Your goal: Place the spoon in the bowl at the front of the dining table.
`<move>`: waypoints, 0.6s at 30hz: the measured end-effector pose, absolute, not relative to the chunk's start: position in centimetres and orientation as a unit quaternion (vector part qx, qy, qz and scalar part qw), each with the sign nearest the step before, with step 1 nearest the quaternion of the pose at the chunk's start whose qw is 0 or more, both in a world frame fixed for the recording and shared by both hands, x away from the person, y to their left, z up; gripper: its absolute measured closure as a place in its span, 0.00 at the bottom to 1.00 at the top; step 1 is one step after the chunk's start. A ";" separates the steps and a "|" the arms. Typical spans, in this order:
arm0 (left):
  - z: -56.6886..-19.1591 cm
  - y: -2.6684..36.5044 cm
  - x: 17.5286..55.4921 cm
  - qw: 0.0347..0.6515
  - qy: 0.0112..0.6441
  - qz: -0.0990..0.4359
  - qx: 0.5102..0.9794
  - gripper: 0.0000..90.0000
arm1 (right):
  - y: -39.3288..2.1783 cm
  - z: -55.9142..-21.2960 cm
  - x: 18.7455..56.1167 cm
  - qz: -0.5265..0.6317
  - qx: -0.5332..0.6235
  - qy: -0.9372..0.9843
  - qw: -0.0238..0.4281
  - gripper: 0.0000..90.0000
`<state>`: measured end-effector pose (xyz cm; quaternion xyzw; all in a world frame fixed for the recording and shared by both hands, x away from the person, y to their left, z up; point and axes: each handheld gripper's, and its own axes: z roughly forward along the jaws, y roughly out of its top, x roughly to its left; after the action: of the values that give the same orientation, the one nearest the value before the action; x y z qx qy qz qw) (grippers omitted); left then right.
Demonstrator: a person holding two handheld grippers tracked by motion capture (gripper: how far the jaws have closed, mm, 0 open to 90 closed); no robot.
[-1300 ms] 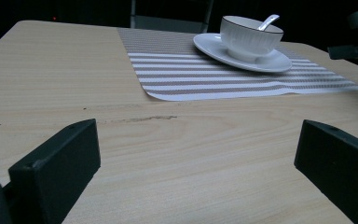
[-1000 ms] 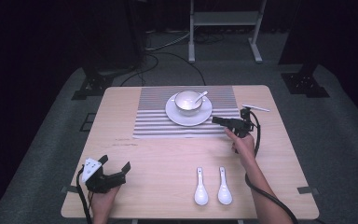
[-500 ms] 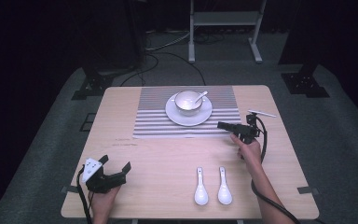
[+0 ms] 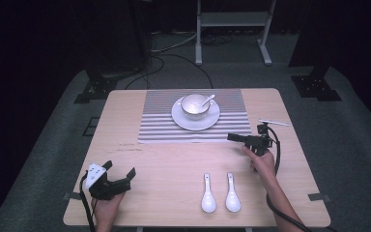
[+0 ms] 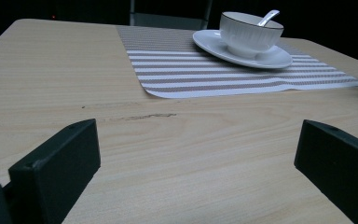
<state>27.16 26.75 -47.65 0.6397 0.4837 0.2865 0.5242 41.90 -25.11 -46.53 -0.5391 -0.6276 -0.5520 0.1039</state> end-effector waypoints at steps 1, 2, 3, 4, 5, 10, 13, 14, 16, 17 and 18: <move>-47.7 26.8 27.2 0.524 0.484 0.286 0.639 0.00 | -25.1 -46.5 41.8 -0.552 -0.538 -0.629 0.103 0.20; -47.7 26.8 27.2 0.524 0.485 0.285 0.639 0.00 | -25.2 -46.5 41.6 -0.552 -0.537 -0.629 0.104 0.20; -47.7 26.8 27.2 0.524 0.484 0.285 0.639 0.00 | -25.2 -46.5 41.5 -0.553 -0.536 -0.630 0.105 0.20; -47.7 26.8 27.2 0.524 0.484 0.285 0.639 0.00 | -25.3 -46.5 41.4 -0.552 -0.535 -0.631 0.105 0.20; -47.7 26.8 27.2 0.525 0.484 0.286 0.640 0.00 | -25.3 -46.5 41.2 -0.552 -0.533 -0.632 0.106 0.20; -47.6 26.7 27.2 0.523 0.482 0.286 0.642 0.00 | -25.4 -46.6 40.6 -0.551 -0.528 -0.637 0.109 0.20; -47.7 26.7 27.2 0.524 0.484 0.286 0.640 0.00 | -25.6 -46.6 40.0 -0.550 -0.526 -0.640 0.109 0.20; -47.7 26.7 27.2 0.524 0.484 0.286 0.640 0.00 | -25.6 -46.7 39.9 -0.551 -0.524 -0.640 0.110 0.20; -47.7 26.8 27.2 0.524 0.484 0.286 0.640 0.00 | -25.7 -46.7 39.6 -0.549 -0.523 -0.642 0.109 0.20; -47.7 26.8 27.2 0.524 0.484 0.286 0.640 0.00 | -25.7 -46.7 39.6 -0.549 -0.523 -0.642 0.109 0.20; -47.7 26.8 27.2 0.524 0.484 0.285 0.640 0.00 | -25.9 -46.8 39.2 -0.551 -0.523 -0.641 0.110 0.20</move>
<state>27.16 26.76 -47.66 0.6398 0.4840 0.2855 0.5243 39.17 -25.93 -46.79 -0.5232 -0.6409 -0.5508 0.1099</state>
